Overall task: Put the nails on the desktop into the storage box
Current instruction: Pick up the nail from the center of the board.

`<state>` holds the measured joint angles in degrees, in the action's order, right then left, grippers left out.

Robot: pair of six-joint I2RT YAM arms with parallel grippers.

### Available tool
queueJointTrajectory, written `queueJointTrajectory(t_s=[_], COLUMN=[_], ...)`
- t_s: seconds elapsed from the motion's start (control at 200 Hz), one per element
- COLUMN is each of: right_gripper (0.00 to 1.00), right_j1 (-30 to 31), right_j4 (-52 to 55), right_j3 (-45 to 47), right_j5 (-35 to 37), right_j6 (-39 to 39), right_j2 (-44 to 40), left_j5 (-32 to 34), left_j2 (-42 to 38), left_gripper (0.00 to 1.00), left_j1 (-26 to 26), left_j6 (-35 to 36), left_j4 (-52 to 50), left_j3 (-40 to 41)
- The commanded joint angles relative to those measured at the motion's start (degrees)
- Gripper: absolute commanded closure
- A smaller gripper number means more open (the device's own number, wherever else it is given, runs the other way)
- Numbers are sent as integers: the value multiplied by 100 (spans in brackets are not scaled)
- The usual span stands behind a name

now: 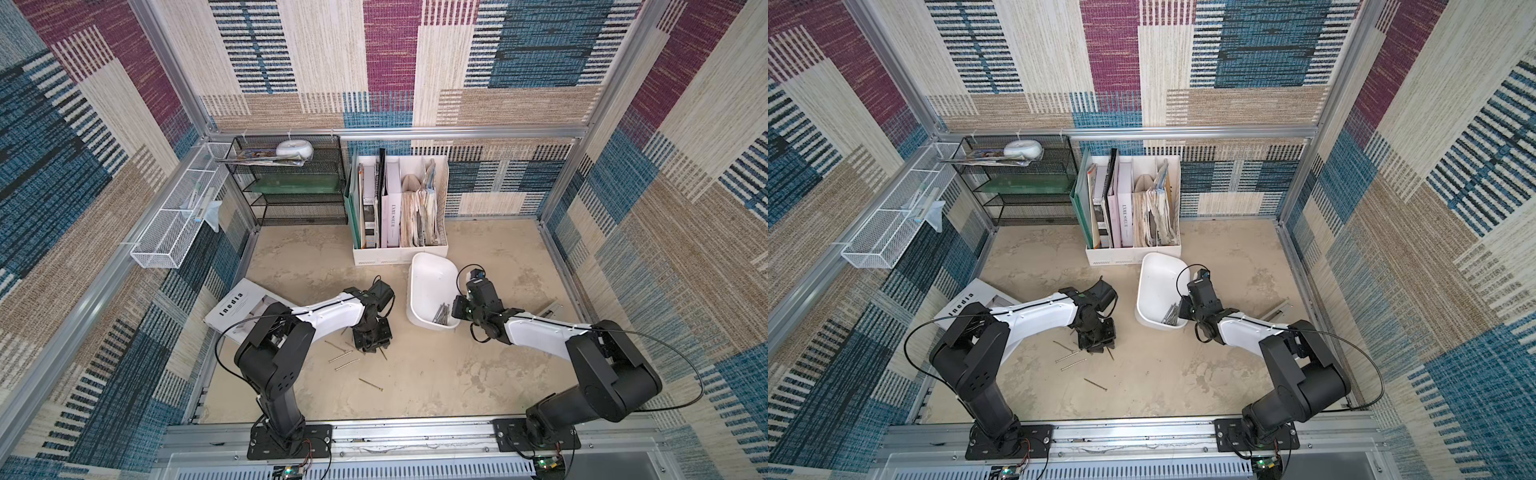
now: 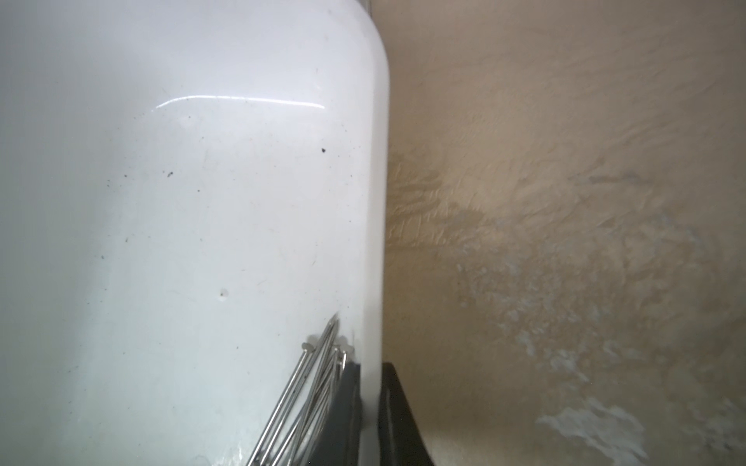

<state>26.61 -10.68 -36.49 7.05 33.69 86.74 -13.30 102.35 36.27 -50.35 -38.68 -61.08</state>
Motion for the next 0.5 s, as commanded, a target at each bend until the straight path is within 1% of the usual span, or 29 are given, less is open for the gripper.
queueJointTrajectory(t_s=[0.0, 0.035, 0.085, 0.145, 0.285, 0.401, 0.491], right_gripper=[100, 100, 100, 100, 100, 100, 100], right_j1=[9, 10, 11, 10, 11, 11, 9], right_j4=[331, 317, 308, 321, 303, 301, 301], right_j3=[49, 59, 77, 83, 98, 93, 85], right_j5=[47, 36, 33, 45, 47, 8, -6], right_j6=[-126, -132, -138, -144, -148, -144, -146], right_j2=[45, 32, 19, 3, -25, -8, -17], left_j5=[35, -9, -14, -101, -198, -182, -45], left_j2=[306, 354, 383, 412, 399, 346, 84], left_gripper=[69, 76, 90, 100, 100, 100, 100], left_j1=[-29, -33, -40, -50, -71, -85, -92], left_j6=[148, 183, 238, 295, 513, 823, 1061], left_j4=[149, 167, 167, 219, 218, -64, -401], left_j3=[60, 82, 115, 180, 231, 44, -170])
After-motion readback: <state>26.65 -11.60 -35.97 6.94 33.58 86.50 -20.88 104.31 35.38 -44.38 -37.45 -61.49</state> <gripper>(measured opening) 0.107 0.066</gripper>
